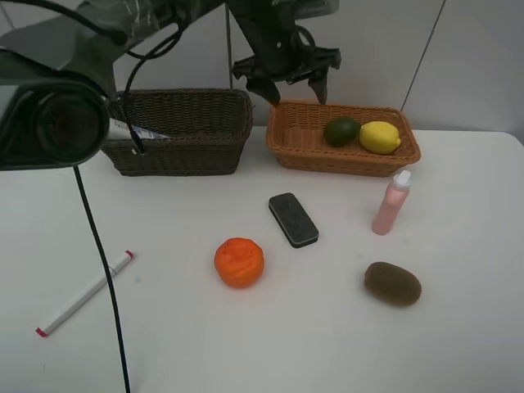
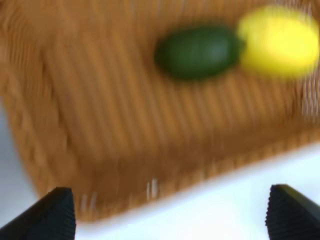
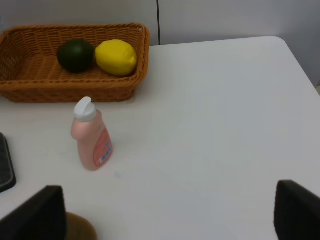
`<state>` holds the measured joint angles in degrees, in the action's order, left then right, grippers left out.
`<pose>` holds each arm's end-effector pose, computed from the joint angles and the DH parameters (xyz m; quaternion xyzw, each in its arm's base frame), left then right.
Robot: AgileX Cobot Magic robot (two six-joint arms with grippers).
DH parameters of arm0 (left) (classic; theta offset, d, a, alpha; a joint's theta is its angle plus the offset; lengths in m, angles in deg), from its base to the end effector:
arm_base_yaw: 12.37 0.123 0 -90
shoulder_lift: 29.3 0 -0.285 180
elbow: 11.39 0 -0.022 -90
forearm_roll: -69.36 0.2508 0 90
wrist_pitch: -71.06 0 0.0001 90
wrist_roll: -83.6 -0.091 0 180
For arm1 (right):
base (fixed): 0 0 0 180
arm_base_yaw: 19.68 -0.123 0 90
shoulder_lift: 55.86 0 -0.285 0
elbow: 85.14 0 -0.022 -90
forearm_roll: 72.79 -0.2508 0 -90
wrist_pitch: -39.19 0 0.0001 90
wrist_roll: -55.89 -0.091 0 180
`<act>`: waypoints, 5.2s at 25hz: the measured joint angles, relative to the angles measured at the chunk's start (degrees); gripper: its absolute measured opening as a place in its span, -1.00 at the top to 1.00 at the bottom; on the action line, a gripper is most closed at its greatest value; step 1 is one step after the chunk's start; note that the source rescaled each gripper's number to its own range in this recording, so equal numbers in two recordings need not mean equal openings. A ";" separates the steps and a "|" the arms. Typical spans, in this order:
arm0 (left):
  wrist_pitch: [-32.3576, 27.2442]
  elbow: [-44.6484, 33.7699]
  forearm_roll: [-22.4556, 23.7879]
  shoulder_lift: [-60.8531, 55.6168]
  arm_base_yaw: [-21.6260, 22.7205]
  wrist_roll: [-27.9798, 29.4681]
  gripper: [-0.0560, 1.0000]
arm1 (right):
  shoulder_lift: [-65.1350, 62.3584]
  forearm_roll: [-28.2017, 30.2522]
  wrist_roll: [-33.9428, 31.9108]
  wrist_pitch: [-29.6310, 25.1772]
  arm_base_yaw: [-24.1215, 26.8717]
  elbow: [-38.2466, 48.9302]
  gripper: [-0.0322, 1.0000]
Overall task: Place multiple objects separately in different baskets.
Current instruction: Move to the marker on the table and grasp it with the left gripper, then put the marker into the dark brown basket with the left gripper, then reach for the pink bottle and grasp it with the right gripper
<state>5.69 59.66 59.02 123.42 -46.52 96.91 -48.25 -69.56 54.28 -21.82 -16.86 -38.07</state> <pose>0.4448 -0.3196 0.2367 0.1602 0.9416 -0.1954 0.2227 -0.0089 -0.0041 0.2843 0.0343 0.8456 -0.0338 0.5317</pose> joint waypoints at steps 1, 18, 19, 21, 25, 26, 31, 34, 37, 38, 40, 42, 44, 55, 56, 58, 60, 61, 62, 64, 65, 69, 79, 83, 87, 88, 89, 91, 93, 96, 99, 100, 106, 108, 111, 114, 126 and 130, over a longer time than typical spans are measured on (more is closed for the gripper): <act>-2.01 0.19 -0.06 -0.93 0.00 0.12 -1.00 | 0.00 0.00 0.00 0.00 0.00 0.00 -0.96; -3.26 -47.85 1.92 -37.57 -0.79 -2.40 -1.00 | 0.00 0.00 0.00 0.00 0.00 0.00 -0.96; -3.26 -53.19 2.13 -40.82 -0.79 -2.40 -1.00 | 0.00 0.00 0.00 0.00 0.00 0.00 -0.96; -3.26 -63.24 3.45 -46.81 -0.79 -2.40 -1.00 | 0.00 0.00 0.00 0.00 0.00 0.00 -0.96; -3.37 -78.05 8.83 -54.84 -0.79 -2.21 -1.00 | 0.00 0.00 0.00 0.00 0.00 0.00 -0.96; -3.37 -80.46 10.34 -56.09 -0.79 -2.21 -1.00 | 0.00 0.00 0.00 0.00 0.00 0.00 -0.96; -2.45 -91.55 13.94 -56.87 -0.71 -4.36 -1.00 | 0.00 0.00 0.00 0.00 0.00 0.00 -0.96; 2.03 -96.42 13.93 -55.69 0.29 -4.64 -1.00 | 0.00 0.00 0.00 0.00 0.00 0.00 -0.96; 7.40 -99.89 14.54 -55.09 3.04 -4.88 -1.00 | 0.00 0.00 0.00 0.00 0.00 0.00 -0.96; 9.25 -100.79 14.81 -55.04 4.34 -5.15 -1.00 | 0.00 0.00 0.00 0.00 0.00 0.00 -0.96; 12.13 -101.87 14.99 -55.04 7.06 -6.28 -1.00 | 0.00 0.00 0.00 0.00 0.00 0.00 -0.96; 14.63 -102.17 14.99 -55.04 9.68 -9.24 -1.00 | 0.00 0.00 0.00 0.00 0.00 0.00 -0.96; 17.38 -102.17 15.05 -55.04 11.61 -12.38 -1.00 | 0.00 0.00 0.00 0.00 0.00 0.00 -0.96; 22.43 -102.22 12.86 -46.56 12.19 -18.69 -1.00 | 0.00 0.00 0.00 0.00 0.00 0.00 -0.96; 23.20 -102.22 12.55 -44.69 12.19 -18.69 -1.00 | 0.00 0.00 0.00 0.00 0.00 0.00 -0.96; 24.64 -102.28 12.36 -41.74 12.19 -18.69 -1.00 | 0.00 0.00 0.00 0.00 0.00 0.00 -0.96; 26.02 -102.28 12.36 -39.20 12.19 -18.69 -1.00 | 0.00 0.00 0.00 0.00 0.00 0.00 -0.96; 26.89 -102.28 12.36 -38.31 12.19 -18.69 -1.00 | 0.00 0.00 0.00 0.00 0.00 0.00 -0.96; 27.54 -102.28 12.36 -37.33 12.19 -18.69 -1.00 | 0.00 0.00 0.00 0.00 0.00 0.00 -0.96; 28.39 -102.28 12.34 -35.62 12.19 -18.74 -1.00 | 0.00 0.00 0.00 0.00 0.00 0.00 -0.96; 28.30 -102.23 12.22 -35.31 12.19 -18.73 -1.00 | 0.00 0.00 0.00 0.00 0.00 0.00 -0.96; 28.24 -102.16 12.22 -35.12 12.19 -18.86 -0.89 | 0.00 0.00 0.00 0.00 0.00 0.00 -0.96; 24.10 -98.77 12.08 -34.61 12.19 -18.91 0.83 | 0.00 0.00 0.00 0.00 0.00 0.00 -0.96; 21.20 -93.31 10.34 -39.56 12.19 -19.36 0.83 | 0.00 0.00 0.00 0.00 0.00 0.00 -0.96; 21.35 -83.92 9.35 -45.30 12.48 -20.14 0.83 | 0.00 0.00 0.00 0.00 0.00 0.00 -0.96; 22.60 -80.59 9.03 -45.61 12.85 -20.21 0.83 | 0.00 0.00 0.00 0.00 0.00 0.00 -0.96; 24.04 -77.21 8.98 -45.48 13.22 -20.21 0.83 | 0.00 0.00 0.00 0.00 0.00 0.00 -0.96; 28.95 -71.36 8.98 -44.05 14.31 -19.93 0.83 | 0.00 0.00 0.00 0.00 0.00 0.00 -0.96; 34.05 -65.89 8.98 -41.20 15.21 -18.59 0.83 | 0.00 0.00 0.00 0.00 0.00 0.00 -0.96; 39.21 -59.37 9.29 -35.76 16.97 -15.39 0.83 | 0.00 0.00 0.00 0.00 0.00 0.00 -0.96; 40.51 -53.95 10.81 -30.40 19.33 -11.86 0.83 | 0.00 0.00 0.00 0.00 0.00 0.00 -0.96; 40.51 -52.51 11.42 -28.73 19.86 -11.32 0.83 | 0.00 0.00 0.00 0.00 0.00 0.00 -0.96; 40.67 -49.48 12.38 -22.68 21.56 -10.93 -0.77 | 0.00 0.00 0.00 0.00 0.00 0.00 -0.96; 40.67 -49.48 12.38 -22.42 21.61 -10.88 -0.94 | 0.00 0.00 0.00 0.00 0.00 0.00 -0.96; 39.92 -49.34 11.83 -22.97 21.61 -10.39 -0.99 | 0.00 0.00 0.00 0.00 0.00 0.00 -0.96; 34.99 -48.61 9.55 -24.99 21.61 -7.64 -1.00 | 0.00 0.00 0.00 0.00 0.00 0.00 -0.96; -3.21 -46.08 12.19 -29.95 21.61 -7.00 -1.00 | 0.00 0.00 0.00 0.00 0.00 0.00 -0.96; -3.24 -52.42 12.87 -34.50 22.58 -8.30 -1.00 | 0.00 0.00 0.00 0.00 0.00 0.00 -0.96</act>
<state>2.45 7.24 71.89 88.92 -23.95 88.61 -48.25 -69.56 54.28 -21.82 -16.86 -38.07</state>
